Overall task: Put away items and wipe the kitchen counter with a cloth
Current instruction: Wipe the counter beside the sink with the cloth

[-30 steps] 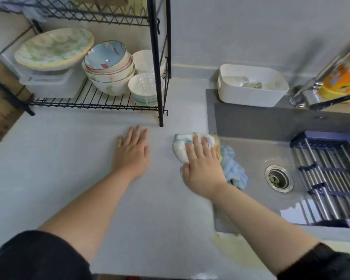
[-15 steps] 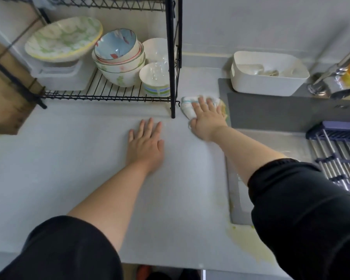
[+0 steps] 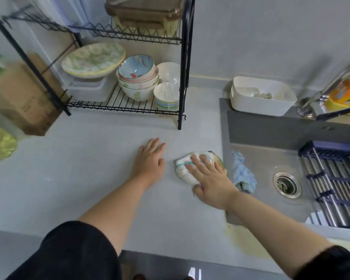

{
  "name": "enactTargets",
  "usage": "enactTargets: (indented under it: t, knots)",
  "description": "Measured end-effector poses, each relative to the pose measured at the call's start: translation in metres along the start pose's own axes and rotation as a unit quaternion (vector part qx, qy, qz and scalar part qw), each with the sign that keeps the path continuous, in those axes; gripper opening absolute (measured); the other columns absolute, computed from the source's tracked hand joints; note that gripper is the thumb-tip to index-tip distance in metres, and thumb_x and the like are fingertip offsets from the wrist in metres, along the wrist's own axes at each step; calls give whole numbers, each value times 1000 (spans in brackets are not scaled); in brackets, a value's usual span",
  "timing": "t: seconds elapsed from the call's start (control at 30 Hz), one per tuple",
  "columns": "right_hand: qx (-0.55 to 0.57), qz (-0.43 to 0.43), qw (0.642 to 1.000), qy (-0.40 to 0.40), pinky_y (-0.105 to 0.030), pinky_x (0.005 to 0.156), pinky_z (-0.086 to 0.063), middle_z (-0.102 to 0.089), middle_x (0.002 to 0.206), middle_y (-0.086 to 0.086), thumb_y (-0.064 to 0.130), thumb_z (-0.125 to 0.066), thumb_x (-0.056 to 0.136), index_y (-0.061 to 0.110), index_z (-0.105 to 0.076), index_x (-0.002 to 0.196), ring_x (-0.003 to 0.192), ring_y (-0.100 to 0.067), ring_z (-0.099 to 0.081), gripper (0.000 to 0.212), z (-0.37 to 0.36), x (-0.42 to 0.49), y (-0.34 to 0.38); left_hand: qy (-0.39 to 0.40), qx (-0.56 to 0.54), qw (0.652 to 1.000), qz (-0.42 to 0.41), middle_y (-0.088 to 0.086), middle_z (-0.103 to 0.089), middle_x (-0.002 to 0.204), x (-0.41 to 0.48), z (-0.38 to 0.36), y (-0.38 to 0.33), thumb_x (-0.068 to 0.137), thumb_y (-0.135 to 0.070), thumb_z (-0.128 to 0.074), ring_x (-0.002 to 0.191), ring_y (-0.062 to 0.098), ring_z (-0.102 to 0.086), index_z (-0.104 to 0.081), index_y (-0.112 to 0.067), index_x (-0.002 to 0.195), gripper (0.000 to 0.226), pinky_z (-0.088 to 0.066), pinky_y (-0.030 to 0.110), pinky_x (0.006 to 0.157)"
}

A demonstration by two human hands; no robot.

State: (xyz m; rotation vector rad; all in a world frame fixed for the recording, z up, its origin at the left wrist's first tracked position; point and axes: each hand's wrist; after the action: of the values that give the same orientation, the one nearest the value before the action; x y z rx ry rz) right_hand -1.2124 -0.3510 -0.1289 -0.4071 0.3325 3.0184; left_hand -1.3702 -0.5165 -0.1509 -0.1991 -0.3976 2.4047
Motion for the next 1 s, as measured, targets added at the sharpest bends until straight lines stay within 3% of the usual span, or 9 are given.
enactTargets:
  t: [0.13, 0.2, 0.33, 0.47, 0.6, 0.73, 0.8, 0.9, 1.0]
  knots:
    - [22, -117, 993, 6, -47, 116, 6, 14, 159, 1, 41, -29, 96, 27, 0, 152, 146, -26, 14, 65, 27, 60, -1, 9, -164, 983, 82, 5, -29, 154, 0, 11, -5, 82, -25, -37, 145, 16, -18, -49, -10, 137, 58, -8, 30, 116]
    - [27, -149, 988, 15, -49, 117, 7, 16, 159, 1, 42, -30, 96, 27, 1, 152, 145, -26, 16, 66, 30, 72, 2, 2, -249, 962, 110, 10, -37, 150, 3, 15, -6, 88, -3, -47, 143, 18, -25, -56, -5, 130, 42, -12, 24, 114]
    - [71, -161, 984, 17, -47, 116, 9, 16, 159, 3, 44, -34, 95, 29, -1, 152, 145, -23, 18, 68, 32, 70, 3, -46, -296, 941, 156, 8, -55, 135, 18, 42, -18, 83, 6, -46, 125, 22, -50, -60, -8, 126, 47, -33, 22, 103]
    - [84, -163, 983, 15, -47, 117, 7, 16, 159, 0, 41, -36, 96, 26, -2, 152, 145, -26, 16, 68, 30, 59, 10, -105, -337, 930, 106, 5, -53, 136, 44, 81, -45, 82, 5, -47, 126, 19, -47, -49, -16, 137, 58, -36, 23, 101]
    - [77, -173, 982, 2, -46, 117, 4, 17, 159, -1, 34, -30, 99, 25, 0, 152, 146, -27, 15, 62, 15, 31, 19, -106, -392, 912, 53, -5, -55, 119, 70, 111, -78, 87, 1, -51, 90, -3, -55, -48, -18, 136, 52, -37, 1, 63]
    - [79, -192, 978, 5, -46, 117, 3, 19, 158, 3, 32, -24, 101, 27, 1, 152, 146, -24, 16, 57, 10, 21, 21, -105, -387, 913, 74, -3, -64, 97, 91, 119, -93, 90, -16, -55, 84, 16, -61, -58, -16, 108, 18, -43, 23, 72]
    - [77, -205, 976, 7, -49, 116, 3, 18, 158, 4, 32, -23, 101, 29, 0, 152, 146, -22, 15, 56, 12, 25, 21, -95, -374, 918, 88, -3, -63, 90, 95, 120, -96, 93, -23, -53, 84, 20, -60, -57, -14, 106, 17, -44, 28, 74]
    - [86, -247, 965, 4, -54, 114, 5, 17, 158, 7, 30, -22, 101, 30, -1, 152, 146, -19, 14, 55, 20, 36, 12, -94, -333, 933, 100, -2, -58, 81, 91, 126, -96, 97, -28, -48, 74, 21, -55, -56, -10, 105, 21, -39, 27, 63]
    - [98, -304, 948, -8, -56, 114, 6, 14, 159, 9, 30, -27, 98, 32, -4, 151, 146, -18, 12, 58, 32, 54, -5, -104, -307, 939, 114, 5, -66, 91, 80, 126, -89, 98, -29, -44, 82, 26, -61, -54, -14, 98, 19, -49, 33, 71]
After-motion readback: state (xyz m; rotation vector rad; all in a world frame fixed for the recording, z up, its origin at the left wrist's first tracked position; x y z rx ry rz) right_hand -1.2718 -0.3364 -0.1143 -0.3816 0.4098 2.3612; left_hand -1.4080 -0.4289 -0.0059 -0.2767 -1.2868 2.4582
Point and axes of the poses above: each hand's wrist, its own x-axis towards the middle knuckle, its own z-axis out of the back of the hand, y = z × x
